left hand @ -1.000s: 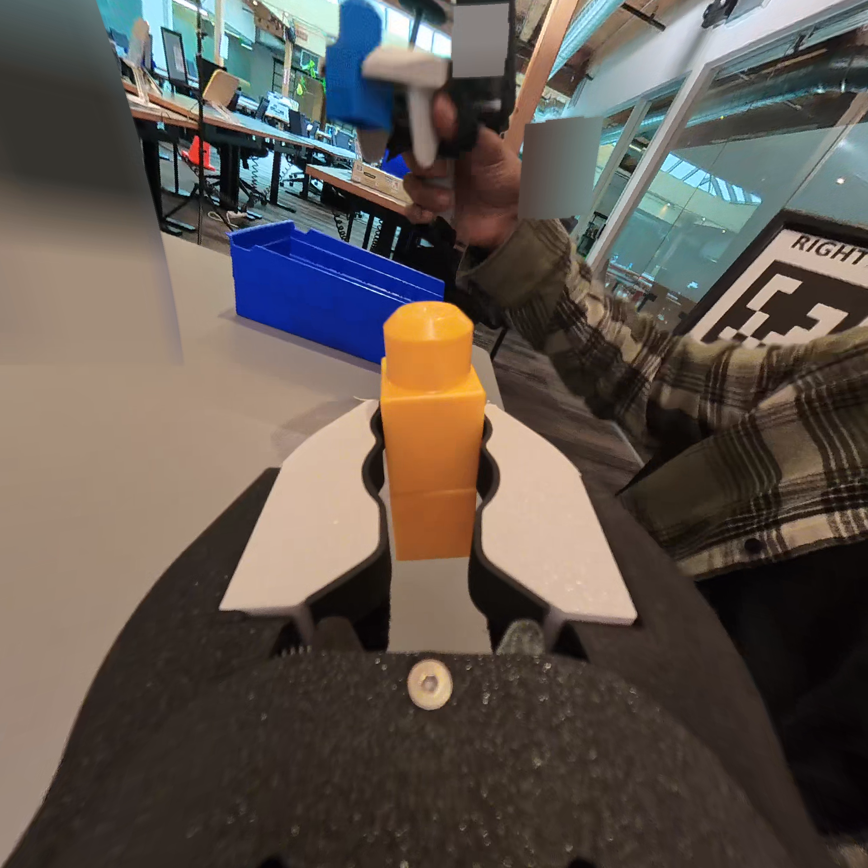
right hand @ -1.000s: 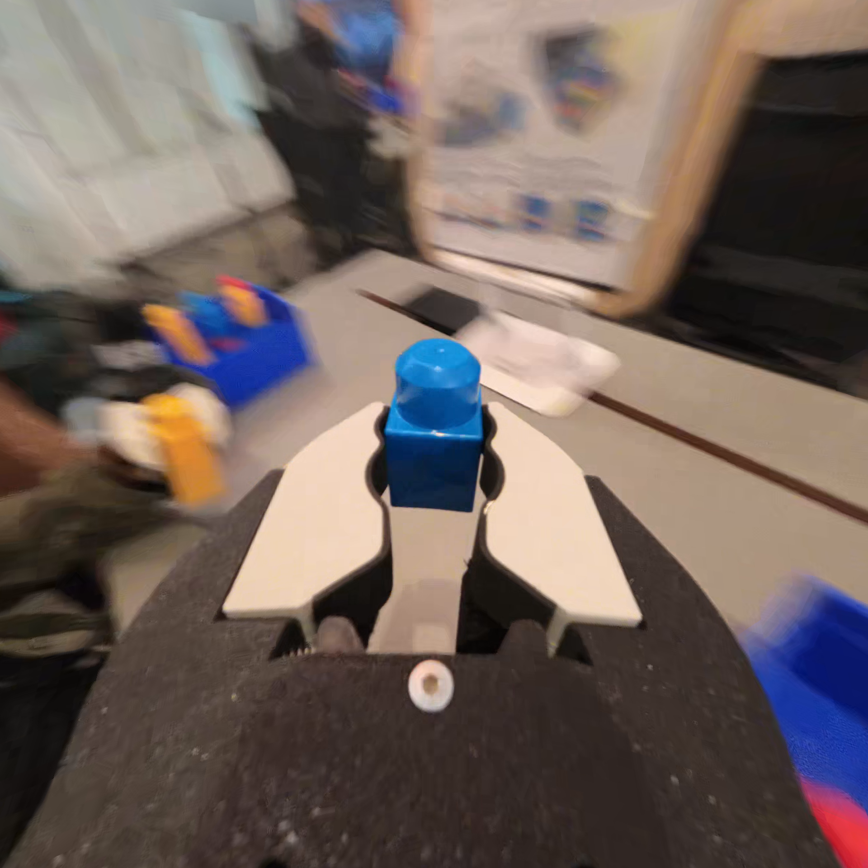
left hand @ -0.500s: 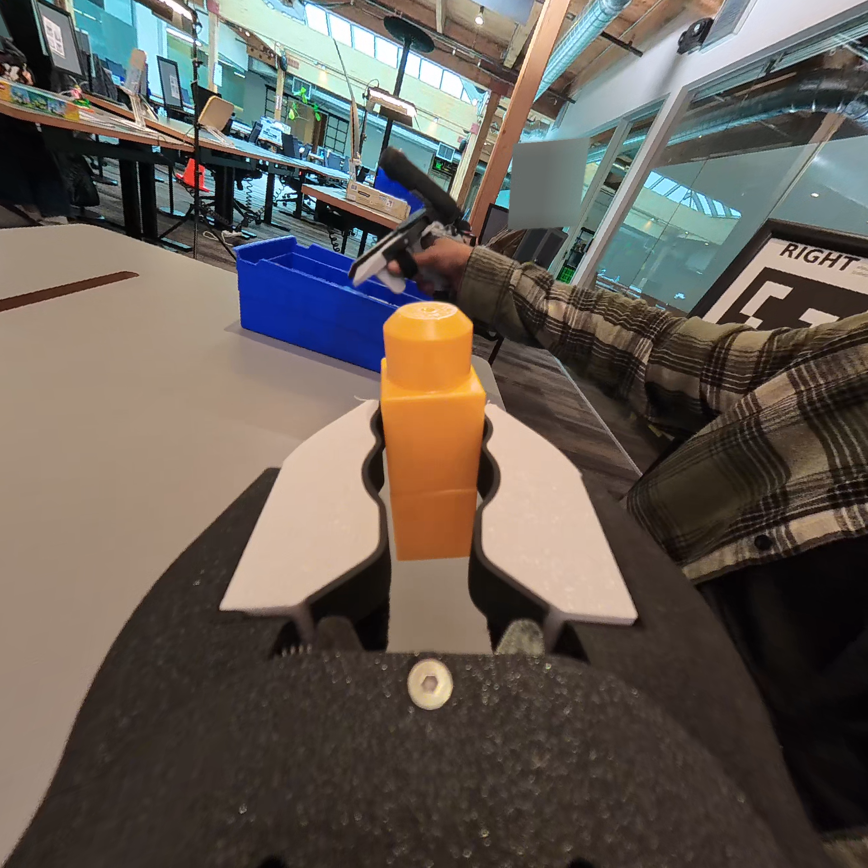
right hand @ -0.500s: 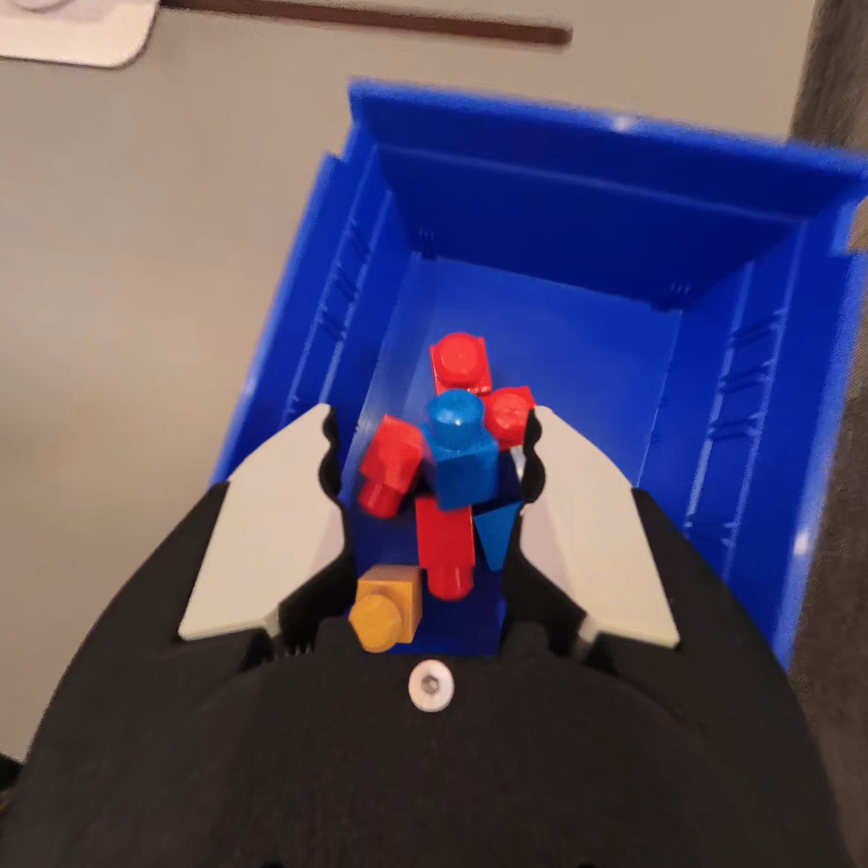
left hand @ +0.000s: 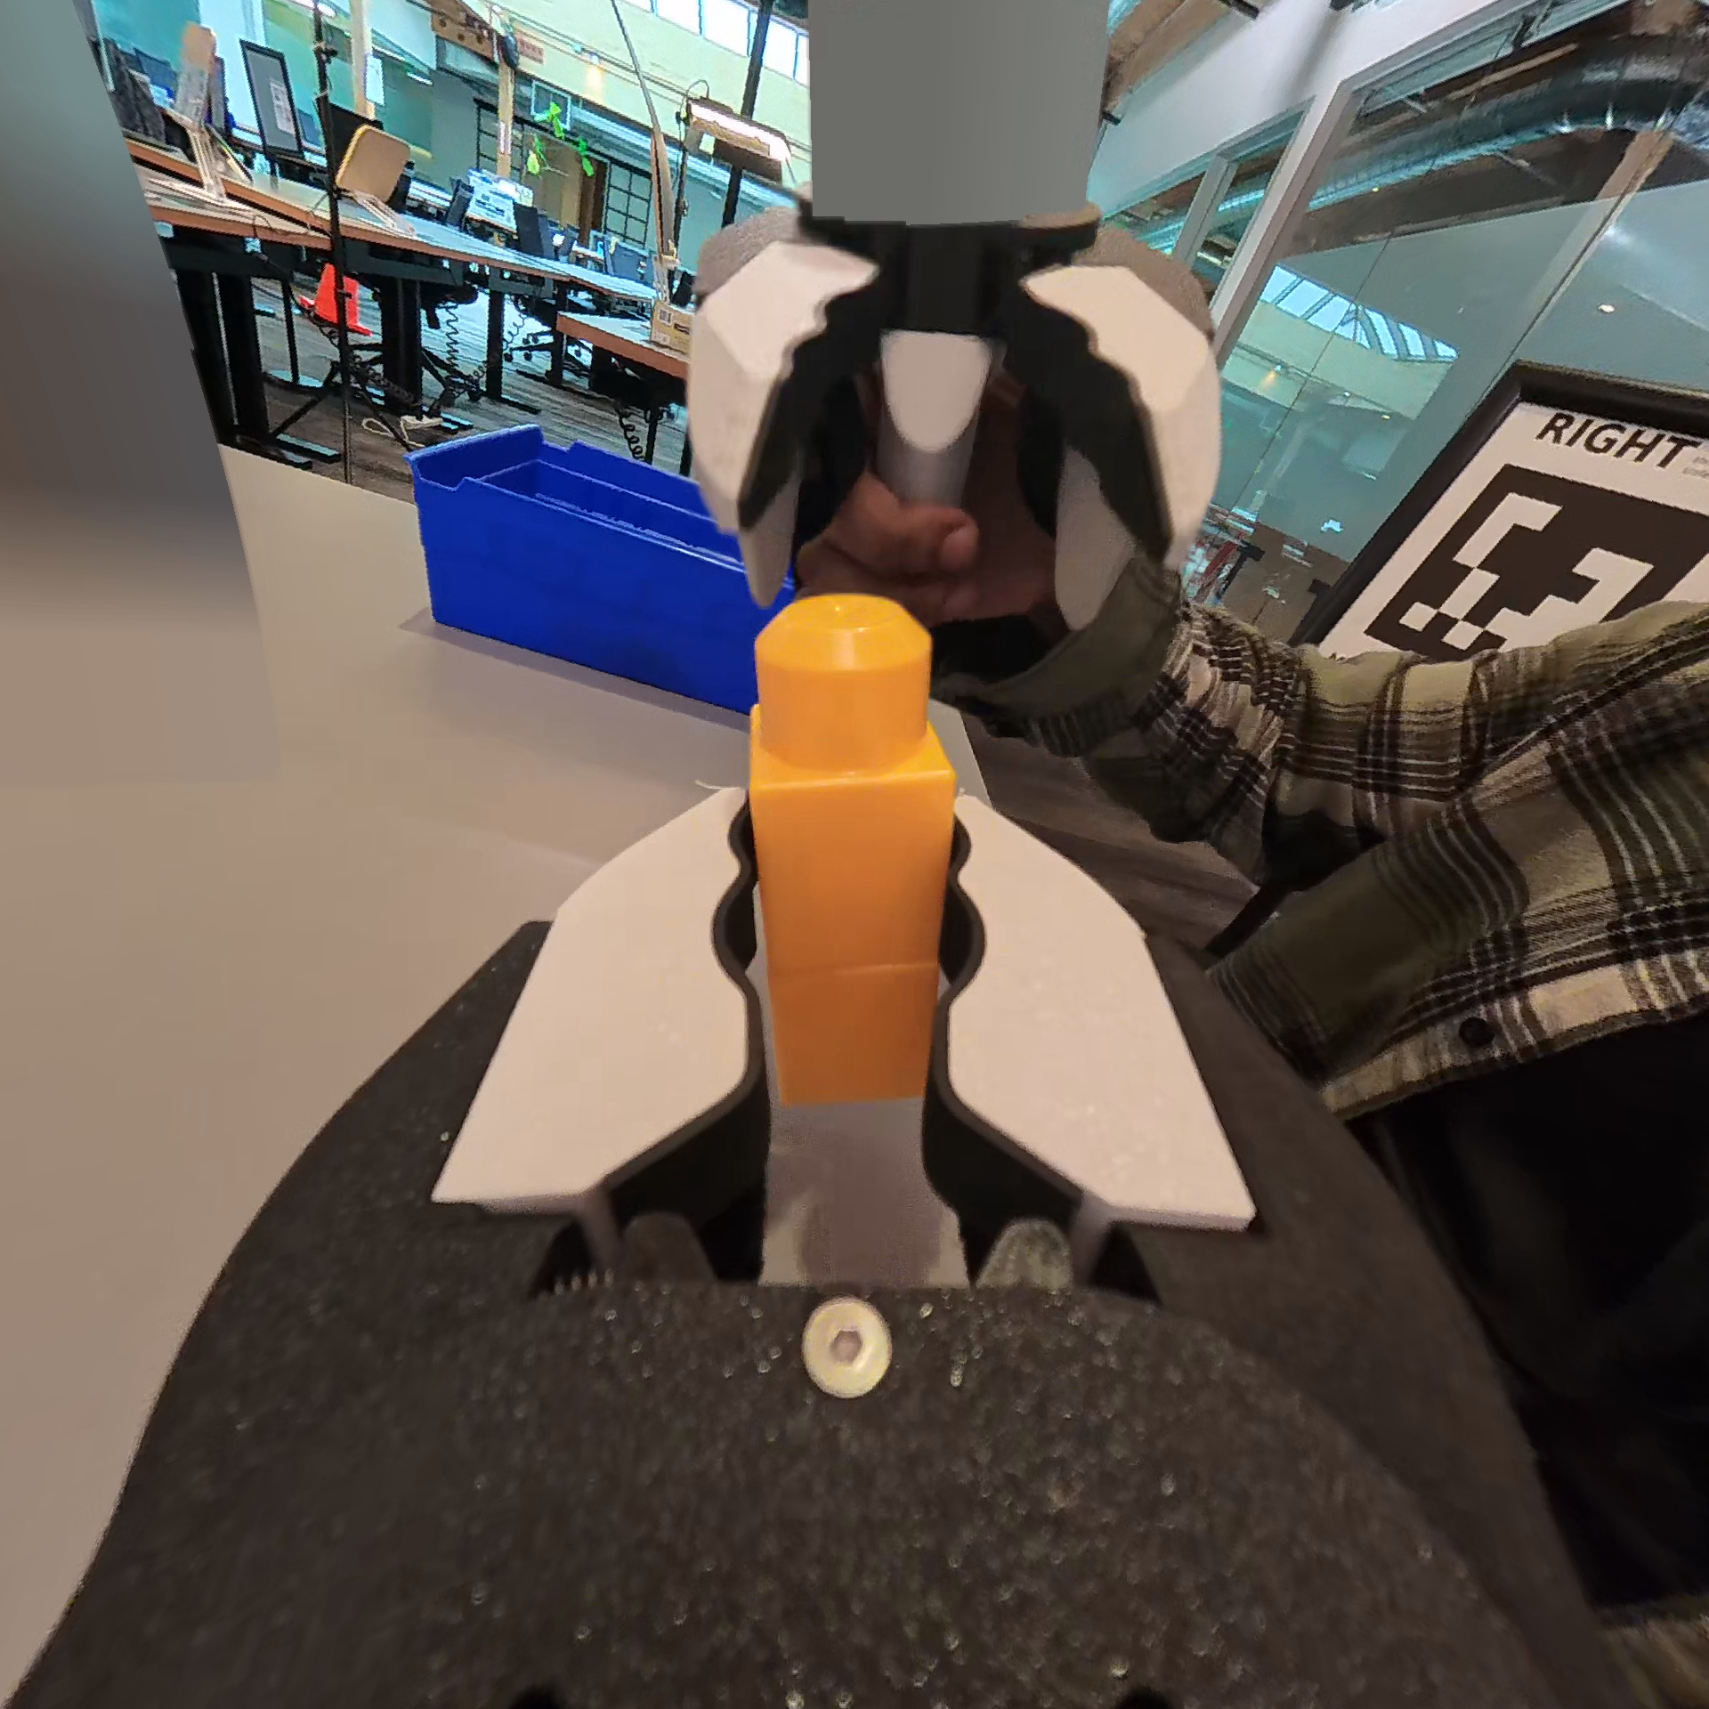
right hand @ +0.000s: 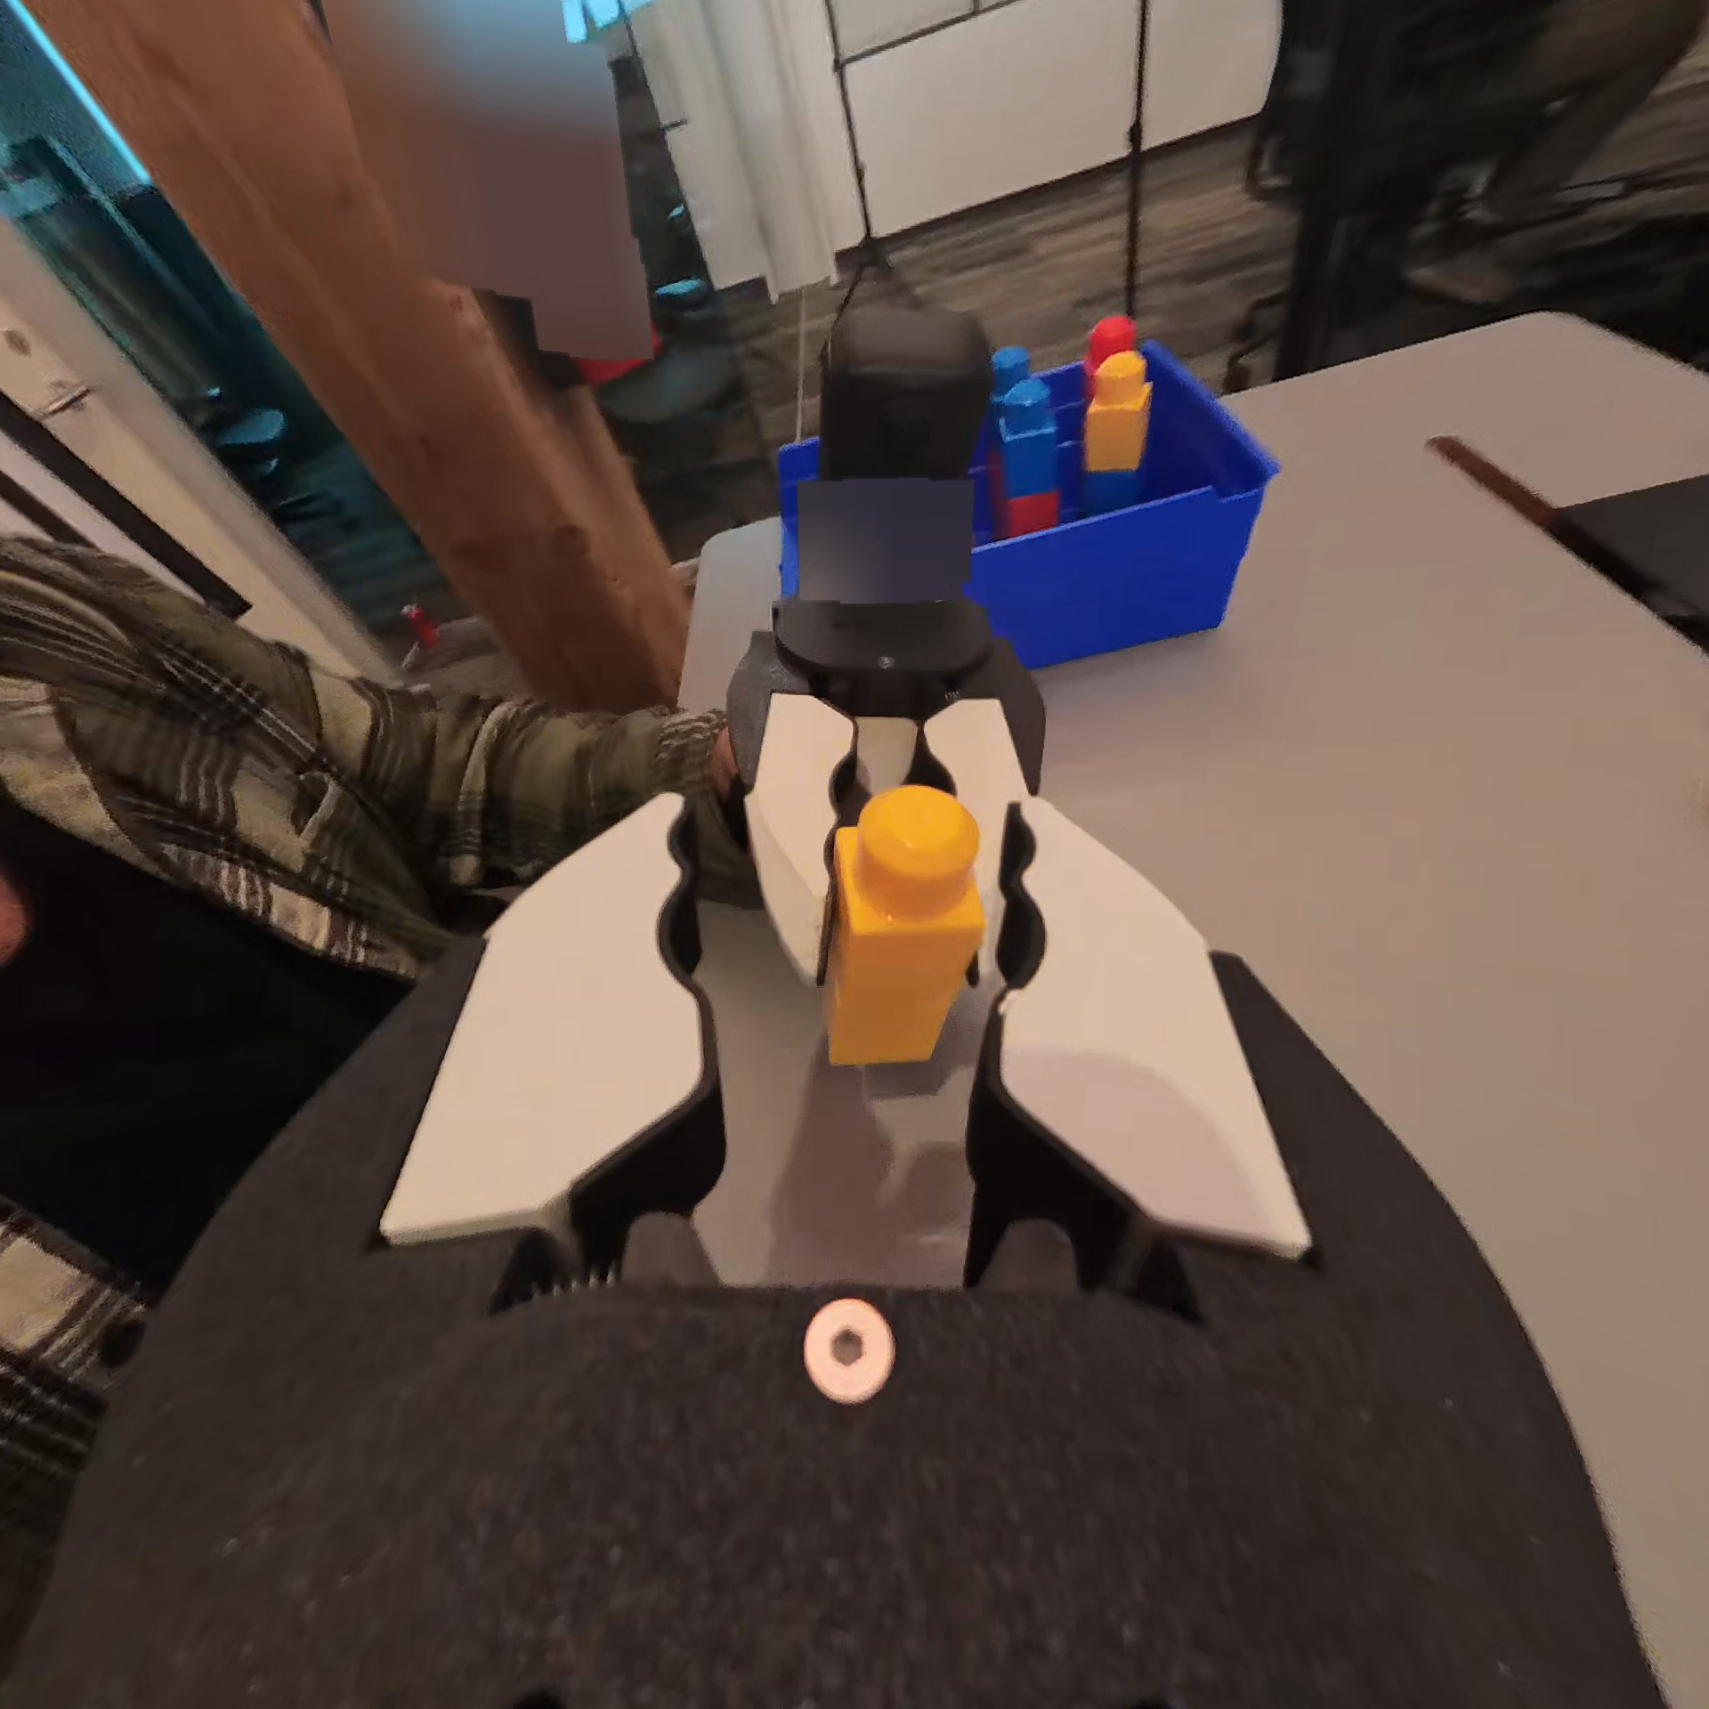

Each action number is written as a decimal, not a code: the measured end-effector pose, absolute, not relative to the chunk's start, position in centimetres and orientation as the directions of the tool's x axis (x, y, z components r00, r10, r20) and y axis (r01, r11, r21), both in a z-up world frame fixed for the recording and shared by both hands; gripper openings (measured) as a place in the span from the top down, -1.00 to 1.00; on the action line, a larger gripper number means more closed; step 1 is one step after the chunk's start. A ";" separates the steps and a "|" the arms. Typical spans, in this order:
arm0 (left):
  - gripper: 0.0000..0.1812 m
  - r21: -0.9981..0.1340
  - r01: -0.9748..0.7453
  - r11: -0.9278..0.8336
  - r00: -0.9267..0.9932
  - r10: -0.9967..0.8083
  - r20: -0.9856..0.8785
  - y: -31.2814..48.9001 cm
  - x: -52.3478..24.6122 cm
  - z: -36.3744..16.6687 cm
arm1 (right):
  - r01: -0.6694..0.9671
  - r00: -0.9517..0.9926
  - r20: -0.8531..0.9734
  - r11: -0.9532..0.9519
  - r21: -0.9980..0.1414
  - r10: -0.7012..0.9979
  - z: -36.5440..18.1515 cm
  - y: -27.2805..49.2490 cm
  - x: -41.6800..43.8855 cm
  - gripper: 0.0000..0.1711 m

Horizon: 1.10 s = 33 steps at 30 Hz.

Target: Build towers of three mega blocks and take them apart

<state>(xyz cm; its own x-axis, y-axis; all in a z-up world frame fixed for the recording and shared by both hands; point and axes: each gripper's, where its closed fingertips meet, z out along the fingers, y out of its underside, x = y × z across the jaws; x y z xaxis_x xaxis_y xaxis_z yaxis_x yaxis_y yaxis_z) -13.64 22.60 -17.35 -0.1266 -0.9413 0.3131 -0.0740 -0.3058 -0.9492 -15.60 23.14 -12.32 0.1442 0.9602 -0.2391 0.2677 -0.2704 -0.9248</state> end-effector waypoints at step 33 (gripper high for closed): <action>0.61 -0.925 -0.109 -0.363 -0.139 -0.916 0.376 21.5 -12.3 -18.7 | -0.008 0.582 -0.150 -0.179 -0.984 0.799 -5.1 29.6 -1.4 0.67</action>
